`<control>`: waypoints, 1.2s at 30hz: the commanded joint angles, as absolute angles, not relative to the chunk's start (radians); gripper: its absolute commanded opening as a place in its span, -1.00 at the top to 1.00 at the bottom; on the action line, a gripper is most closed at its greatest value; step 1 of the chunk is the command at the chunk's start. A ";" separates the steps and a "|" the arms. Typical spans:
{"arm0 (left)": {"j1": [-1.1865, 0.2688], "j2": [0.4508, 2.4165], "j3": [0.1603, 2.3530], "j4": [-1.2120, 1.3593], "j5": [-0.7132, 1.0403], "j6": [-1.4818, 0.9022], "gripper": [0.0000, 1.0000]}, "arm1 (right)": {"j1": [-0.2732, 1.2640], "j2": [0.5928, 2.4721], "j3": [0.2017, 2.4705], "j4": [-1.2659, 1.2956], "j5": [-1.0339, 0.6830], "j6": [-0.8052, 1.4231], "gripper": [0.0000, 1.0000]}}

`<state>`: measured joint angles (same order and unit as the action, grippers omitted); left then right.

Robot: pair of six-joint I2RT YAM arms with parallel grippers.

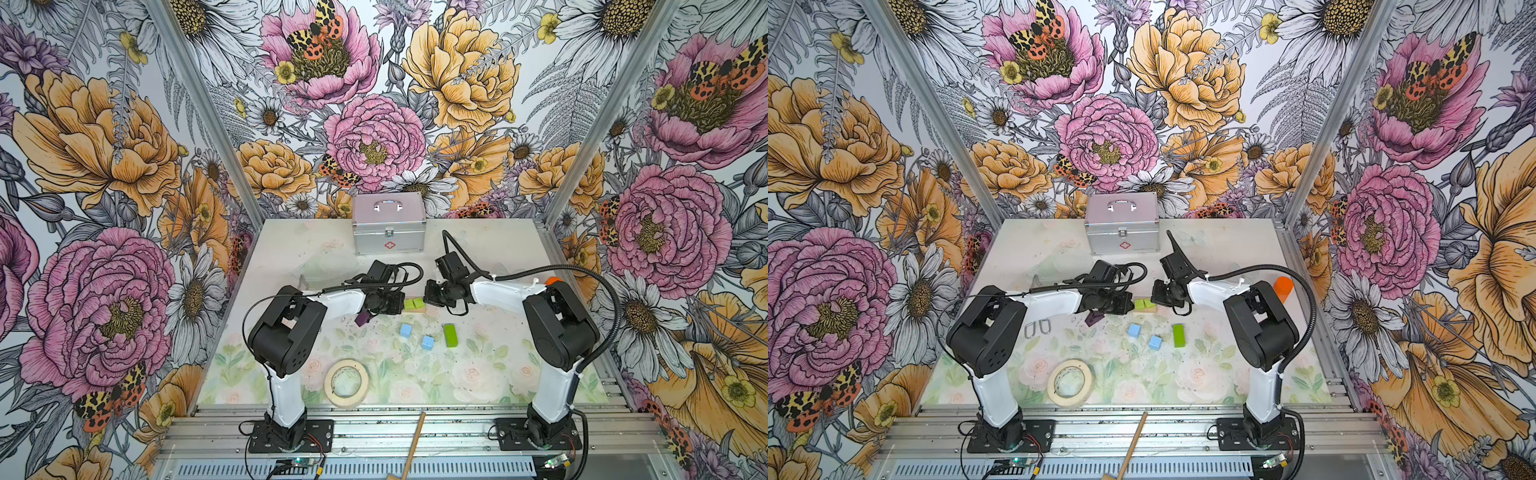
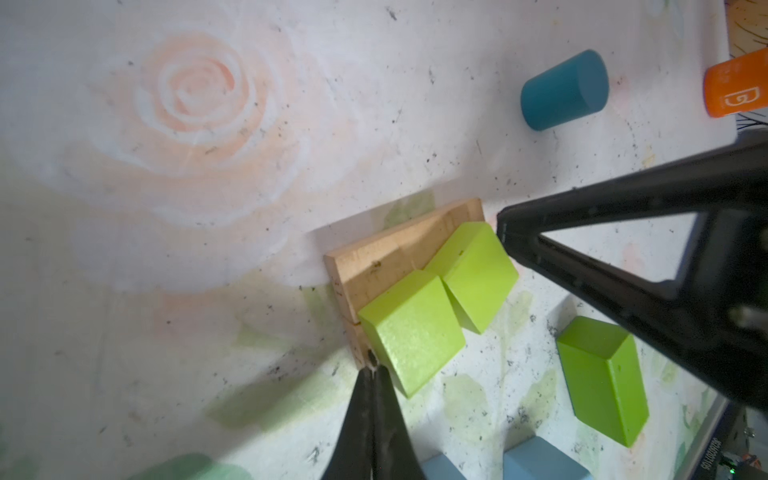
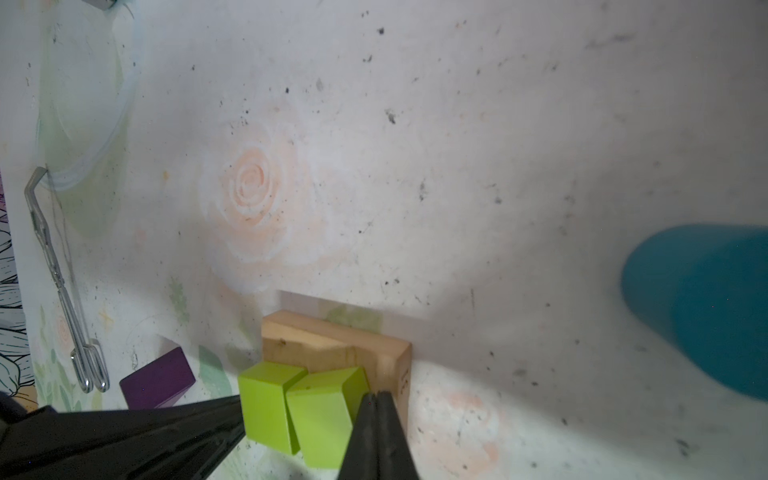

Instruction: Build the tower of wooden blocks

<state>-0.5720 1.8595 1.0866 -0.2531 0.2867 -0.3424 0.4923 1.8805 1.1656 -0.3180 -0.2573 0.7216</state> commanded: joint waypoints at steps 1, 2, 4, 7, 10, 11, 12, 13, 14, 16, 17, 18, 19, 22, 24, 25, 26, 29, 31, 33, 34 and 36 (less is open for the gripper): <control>-0.563 1.861 1.109 -0.234 0.300 -0.352 1.00 | 0.500 1.885 1.160 -0.307 -0.243 0.737 1.00; -0.563 1.861 1.110 -0.234 0.300 -0.352 1.00 | 0.502 1.884 1.159 -0.306 -0.243 0.739 1.00; -0.563 1.861 1.111 -0.235 0.299 -0.350 1.00 | 0.503 1.882 1.157 -0.307 -0.241 0.738 1.00; -0.563 1.860 1.114 -0.235 0.300 -0.348 1.00 | 0.502 1.879 1.152 -0.307 -0.241 0.739 1.00; -0.563 1.862 1.118 -0.235 0.301 -0.348 1.00 | 0.503 1.877 1.150 -0.304 -0.240 0.741 1.00; -0.562 1.864 1.120 -0.235 0.299 -0.348 1.00 | 0.503 1.876 1.148 -0.304 -0.240 0.742 1.00; -0.564 1.862 1.120 -0.236 0.299 -0.349 1.00 | 0.504 1.874 1.148 -0.304 -0.241 0.742 1.00; -0.563 1.862 1.120 -0.236 0.300 -0.349 1.00 | 0.505 1.873 1.146 -0.302 -0.241 0.743 1.00; -0.563 1.862 1.120 -0.236 0.300 -0.348 1.00 | 0.505 1.874 1.144 -0.302 -0.241 0.743 1.00; -0.563 1.863 1.121 -0.236 0.299 -0.348 1.00 | 0.505 1.870 1.142 -0.301 -0.240 0.746 1.00; -0.563 1.864 1.120 -0.237 0.300 -0.348 1.00 | 0.505 1.870 1.141 -0.299 -0.240 0.746 1.00; -0.563 1.864 1.121 -0.235 0.301 -0.348 1.00 | 0.507 1.870 1.140 -0.301 -0.240 0.746 1.00; -0.563 1.864 1.121 -0.235 0.302 -0.348 1.00 | 0.507 1.869 1.140 -0.301 -0.240 0.747 1.00; -0.563 1.868 1.124 -0.236 0.303 -0.347 1.00 | 0.507 1.868 1.137 -0.299 -0.240 0.748 1.00; -0.561 1.871 1.125 -0.236 0.304 -0.347 1.00 | 0.507 1.870 1.138 -0.299 -0.238 0.748 1.00; -0.562 1.871 1.126 -0.236 0.304 -0.347 1.00 | 0.507 1.869 1.138 -0.299 -0.236 0.747 1.00; -0.561 1.871 1.125 -0.236 0.304 -0.348 1.00 | 0.507 1.870 1.139 -0.298 -0.237 0.747 1.00; -0.560 1.871 1.126 -0.236 0.303 -0.345 1.00 | 0.507 1.868 1.138 -0.298 -0.237 0.748 1.00; -0.560 1.871 1.128 -0.237 0.303 -0.345 1.00 | 0.507 1.865 1.137 -0.299 -0.236 0.748 1.00; -0.560 1.873 1.131 -0.239 0.303 -0.344 1.00 | 0.507 1.862 1.135 -0.299 -0.236 0.748 1.00; -0.560 1.873 1.132 -0.238 0.305 -0.345 1.00 | 0.507 1.861 1.134 -0.298 -0.234 0.749 1.00; -0.560 1.874 1.135 -0.238 0.305 -0.342 1.00 | 0.508 1.859 1.134 -0.299 -0.236 0.748 1.00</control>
<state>-0.5713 1.8606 1.1114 -0.2539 0.2871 -0.3420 0.4988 1.8801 1.1416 -0.3119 -0.2558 0.7437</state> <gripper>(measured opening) 0.046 0.045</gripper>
